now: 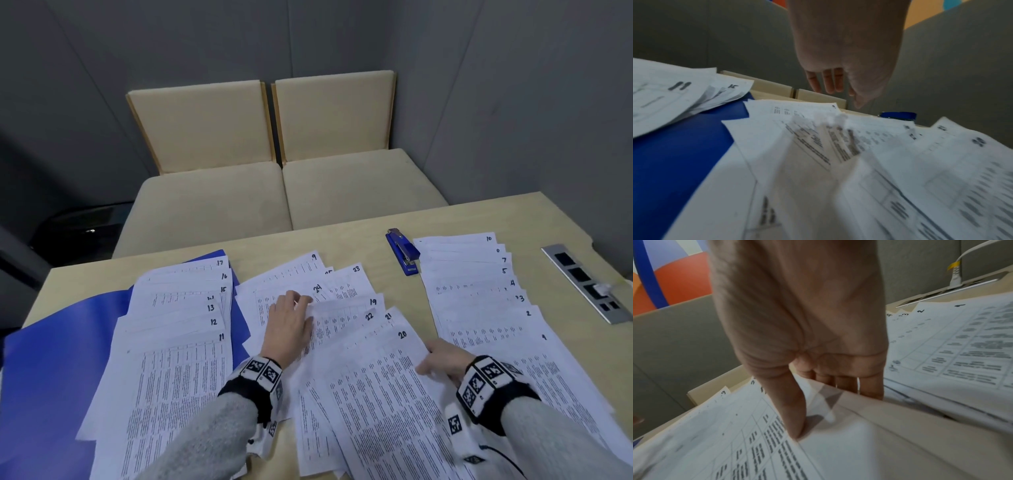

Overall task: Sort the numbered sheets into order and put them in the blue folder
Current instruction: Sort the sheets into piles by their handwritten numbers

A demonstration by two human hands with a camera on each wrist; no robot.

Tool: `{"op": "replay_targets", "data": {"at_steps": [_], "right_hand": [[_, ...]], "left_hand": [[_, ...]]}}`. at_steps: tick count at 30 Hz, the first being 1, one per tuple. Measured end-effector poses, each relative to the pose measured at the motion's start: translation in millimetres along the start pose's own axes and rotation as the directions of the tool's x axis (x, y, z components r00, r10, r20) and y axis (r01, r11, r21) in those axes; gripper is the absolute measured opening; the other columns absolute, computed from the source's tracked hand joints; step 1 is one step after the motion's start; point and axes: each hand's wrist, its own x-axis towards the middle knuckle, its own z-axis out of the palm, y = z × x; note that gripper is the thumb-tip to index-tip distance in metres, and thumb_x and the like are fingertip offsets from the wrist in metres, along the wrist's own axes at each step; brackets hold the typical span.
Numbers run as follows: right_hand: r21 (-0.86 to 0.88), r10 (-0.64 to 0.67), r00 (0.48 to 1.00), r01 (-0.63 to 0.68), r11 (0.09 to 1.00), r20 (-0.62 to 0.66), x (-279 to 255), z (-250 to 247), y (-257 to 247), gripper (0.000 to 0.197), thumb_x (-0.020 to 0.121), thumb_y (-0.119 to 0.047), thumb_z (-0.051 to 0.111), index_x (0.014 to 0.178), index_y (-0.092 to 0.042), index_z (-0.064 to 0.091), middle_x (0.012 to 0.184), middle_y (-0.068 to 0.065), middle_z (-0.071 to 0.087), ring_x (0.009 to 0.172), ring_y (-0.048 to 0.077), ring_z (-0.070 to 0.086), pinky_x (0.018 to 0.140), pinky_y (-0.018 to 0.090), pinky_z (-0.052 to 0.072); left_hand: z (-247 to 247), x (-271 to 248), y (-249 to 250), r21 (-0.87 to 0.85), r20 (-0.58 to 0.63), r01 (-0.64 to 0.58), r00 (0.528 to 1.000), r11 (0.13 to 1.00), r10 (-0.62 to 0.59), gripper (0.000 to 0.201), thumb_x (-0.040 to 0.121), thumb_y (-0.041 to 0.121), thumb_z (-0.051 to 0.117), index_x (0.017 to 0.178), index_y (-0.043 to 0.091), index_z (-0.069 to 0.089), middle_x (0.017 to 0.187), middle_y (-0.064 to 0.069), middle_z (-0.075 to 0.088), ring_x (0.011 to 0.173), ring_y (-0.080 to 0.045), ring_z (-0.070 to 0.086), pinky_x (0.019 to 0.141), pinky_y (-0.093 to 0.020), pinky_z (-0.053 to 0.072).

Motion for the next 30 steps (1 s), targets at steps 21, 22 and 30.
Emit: {"op": "replay_targets", "data": {"at_steps": [21,22,30], "right_hand": [[-0.074,-0.034,0.988,0.023,0.997,-0.150,12.1,18.3,-3.9,0.037,0.075,-0.005,0.072,0.094,-0.017,0.043,0.097,0.000,0.054,0.089,0.015,0.053,0.079,0.028,0.045],[-0.043,-0.055,0.986,0.049,0.998,-0.160,12.4,17.8,-3.9,0.043,0.074,-0.007,0.074,0.101,-0.016,0.043,0.101,-0.001,0.054,0.093,0.016,0.054,0.081,0.027,0.045],[0.016,-0.214,0.963,0.220,0.975,-0.166,11.1,11.7,-15.5,0.044,0.062,-0.015,0.083,0.103,-0.012,0.065,0.102,0.003,0.070,0.094,0.021,0.067,0.090,0.040,0.053]], "left_hand": [[9.1,3.6,35.4,-0.421,0.675,0.494,0.731,0.761,-0.101,0.024,0.079,0.021,0.074,0.100,0.013,0.067,0.096,-0.001,0.068,0.087,-0.016,0.063,0.078,-0.027,0.050],[7.8,3.8,33.5,-0.437,0.674,0.489,0.734,0.755,-0.085,0.020,0.079,0.021,0.075,0.097,0.016,0.067,0.095,-0.001,0.068,0.087,-0.017,0.065,0.079,-0.028,0.052],[-2.3,8.8,18.6,-0.548,0.672,0.487,0.741,0.680,0.011,0.012,0.077,0.021,0.076,0.085,0.024,0.067,0.090,0.002,0.071,0.083,-0.016,0.068,0.078,-0.029,0.055]]}}
